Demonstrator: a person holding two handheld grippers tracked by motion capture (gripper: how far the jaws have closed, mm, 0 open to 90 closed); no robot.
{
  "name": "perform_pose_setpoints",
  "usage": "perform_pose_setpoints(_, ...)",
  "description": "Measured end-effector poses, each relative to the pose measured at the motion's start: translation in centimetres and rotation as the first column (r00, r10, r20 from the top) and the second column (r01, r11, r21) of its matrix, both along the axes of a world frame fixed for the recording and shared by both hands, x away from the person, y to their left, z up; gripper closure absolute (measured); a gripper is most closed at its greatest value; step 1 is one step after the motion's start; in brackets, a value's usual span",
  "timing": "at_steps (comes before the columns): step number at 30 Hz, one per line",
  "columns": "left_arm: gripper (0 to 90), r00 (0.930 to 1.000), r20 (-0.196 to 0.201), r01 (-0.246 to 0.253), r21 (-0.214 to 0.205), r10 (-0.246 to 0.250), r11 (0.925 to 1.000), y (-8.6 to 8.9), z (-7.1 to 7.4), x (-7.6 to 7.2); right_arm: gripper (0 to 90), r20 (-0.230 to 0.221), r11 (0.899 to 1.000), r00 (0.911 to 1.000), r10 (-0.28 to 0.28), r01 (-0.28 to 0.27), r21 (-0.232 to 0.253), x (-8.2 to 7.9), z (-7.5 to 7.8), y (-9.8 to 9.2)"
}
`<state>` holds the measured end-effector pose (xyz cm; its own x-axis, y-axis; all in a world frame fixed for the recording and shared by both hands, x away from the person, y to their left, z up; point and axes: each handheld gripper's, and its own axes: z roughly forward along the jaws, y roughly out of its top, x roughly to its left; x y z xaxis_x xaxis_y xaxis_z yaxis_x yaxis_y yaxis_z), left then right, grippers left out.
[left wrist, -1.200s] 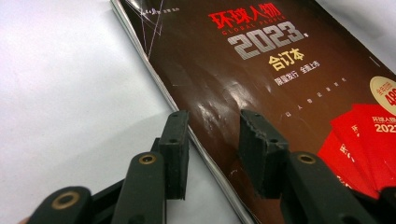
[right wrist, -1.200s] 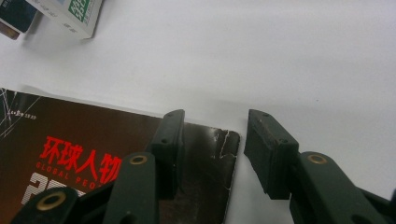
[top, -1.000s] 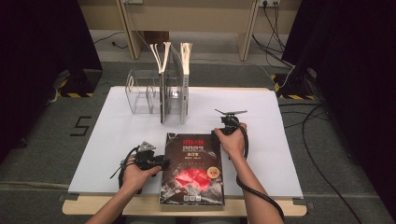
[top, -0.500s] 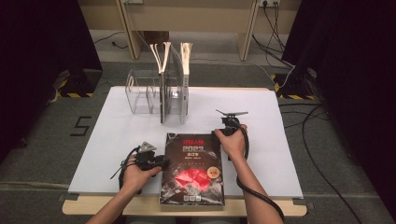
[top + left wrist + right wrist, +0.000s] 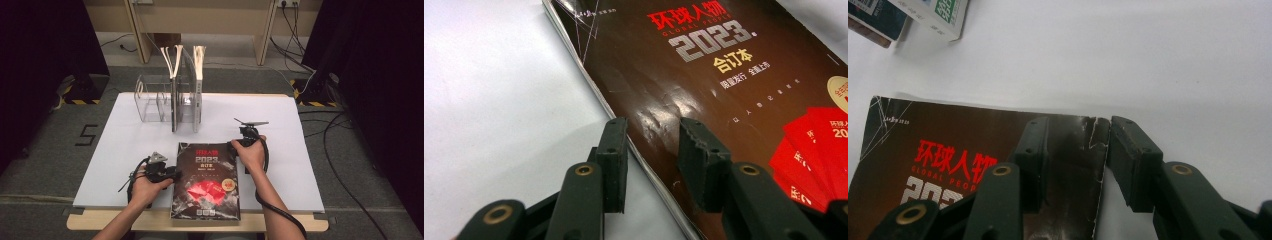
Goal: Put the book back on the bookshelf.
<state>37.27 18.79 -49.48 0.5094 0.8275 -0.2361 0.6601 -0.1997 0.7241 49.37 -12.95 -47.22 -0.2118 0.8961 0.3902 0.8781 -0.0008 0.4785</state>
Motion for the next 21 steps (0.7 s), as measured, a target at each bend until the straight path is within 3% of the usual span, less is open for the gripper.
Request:
perform_pose_setpoints(4,64.1,1.0,0.001,-0.002,0.0,0.002,1.0,0.0,0.0,0.0,63.1,-0.029,0.999,0.9994,0.02,-0.019,0.038,-0.3,0.0,-0.1)
perform_pose_setpoints(16,64.0,1.0,0.002,-0.003,-0.003,0.003,1.0,0.0,0.0,0.0,65.5,-0.033,0.999,0.9983,0.048,-0.048,0.019,-1.1,0.2,0.0)
perform_pose_setpoints(21,64.0,1.0,0.002,-0.002,-0.001,0.002,1.0,0.0,0.0,0.0,68.6,-0.012,0.997,0.9974,0.071,-0.071,0.009,-1.9,0.5,0.0)
